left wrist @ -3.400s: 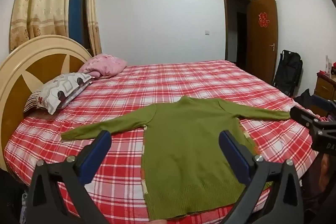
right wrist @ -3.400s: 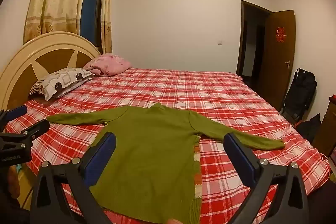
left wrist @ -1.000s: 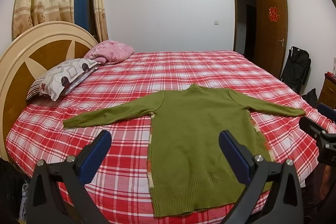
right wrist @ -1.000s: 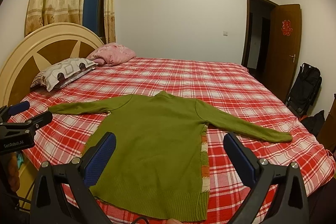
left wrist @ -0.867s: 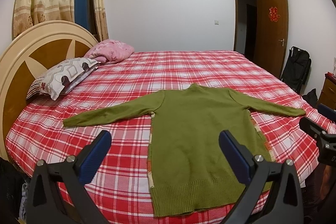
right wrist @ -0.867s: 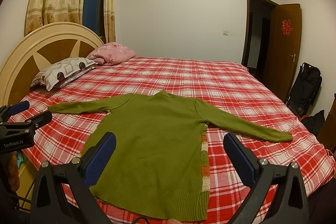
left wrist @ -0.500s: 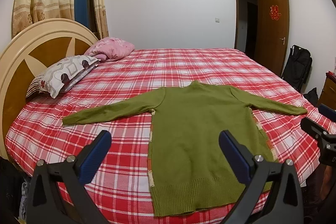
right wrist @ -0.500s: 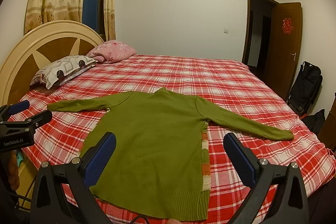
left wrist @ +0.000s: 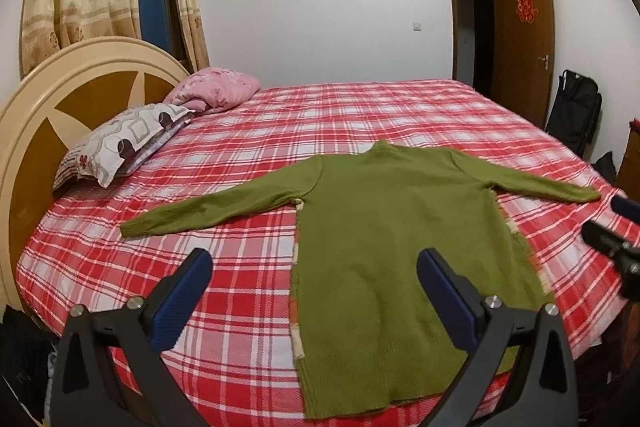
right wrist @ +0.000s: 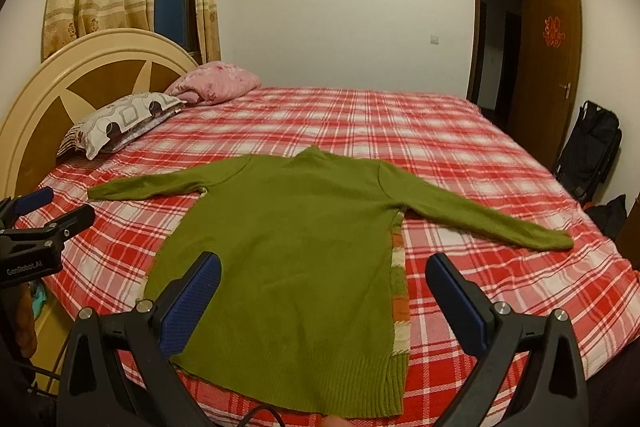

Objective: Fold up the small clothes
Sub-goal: 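Reach the right tool to the sleeve cuff and close on it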

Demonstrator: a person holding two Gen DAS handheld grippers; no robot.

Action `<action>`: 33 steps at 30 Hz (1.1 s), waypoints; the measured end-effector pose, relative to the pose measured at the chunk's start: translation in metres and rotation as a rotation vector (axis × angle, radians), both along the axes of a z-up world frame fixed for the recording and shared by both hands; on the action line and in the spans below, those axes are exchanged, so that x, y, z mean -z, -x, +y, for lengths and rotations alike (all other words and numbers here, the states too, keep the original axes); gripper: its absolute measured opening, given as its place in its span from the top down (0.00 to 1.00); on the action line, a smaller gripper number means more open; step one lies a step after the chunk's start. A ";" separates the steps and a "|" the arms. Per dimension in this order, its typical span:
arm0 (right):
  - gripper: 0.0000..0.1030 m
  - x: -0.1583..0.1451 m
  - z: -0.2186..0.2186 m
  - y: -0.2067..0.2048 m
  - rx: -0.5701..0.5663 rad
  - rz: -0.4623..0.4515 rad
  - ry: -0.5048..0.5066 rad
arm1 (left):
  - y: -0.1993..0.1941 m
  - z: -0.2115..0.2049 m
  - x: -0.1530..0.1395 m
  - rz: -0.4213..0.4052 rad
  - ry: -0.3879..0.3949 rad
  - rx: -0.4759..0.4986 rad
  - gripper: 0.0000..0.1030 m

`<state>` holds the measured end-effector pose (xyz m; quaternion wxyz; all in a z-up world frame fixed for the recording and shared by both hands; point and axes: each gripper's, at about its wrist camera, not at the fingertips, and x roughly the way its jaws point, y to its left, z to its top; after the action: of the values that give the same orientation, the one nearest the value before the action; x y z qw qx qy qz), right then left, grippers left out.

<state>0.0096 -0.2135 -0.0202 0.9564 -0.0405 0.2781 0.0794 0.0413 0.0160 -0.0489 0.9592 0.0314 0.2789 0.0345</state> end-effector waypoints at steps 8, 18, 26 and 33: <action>0.01 0.033 -0.101 -0.051 0.196 0.055 -0.074 | -0.046 0.010 0.033 0.059 -0.028 -0.026 0.00; 0.17 0.062 -0.288 -0.124 0.575 0.168 -0.249 | -0.115 0.021 0.058 0.086 0.019 -0.081 0.00; 0.42 0.082 -0.381 -0.171 0.736 0.241 -0.368 | -0.146 0.022 0.082 0.140 0.032 -0.096 0.00; 0.52 0.101 -0.420 -0.199 0.822 0.301 -0.412 | -0.161 0.026 0.094 0.167 0.044 -0.103 0.00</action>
<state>0.2088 -0.6338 -0.1215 0.8458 0.2751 0.3846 -0.2468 0.2018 0.0418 -0.1426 0.9300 -0.0012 0.3600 0.0747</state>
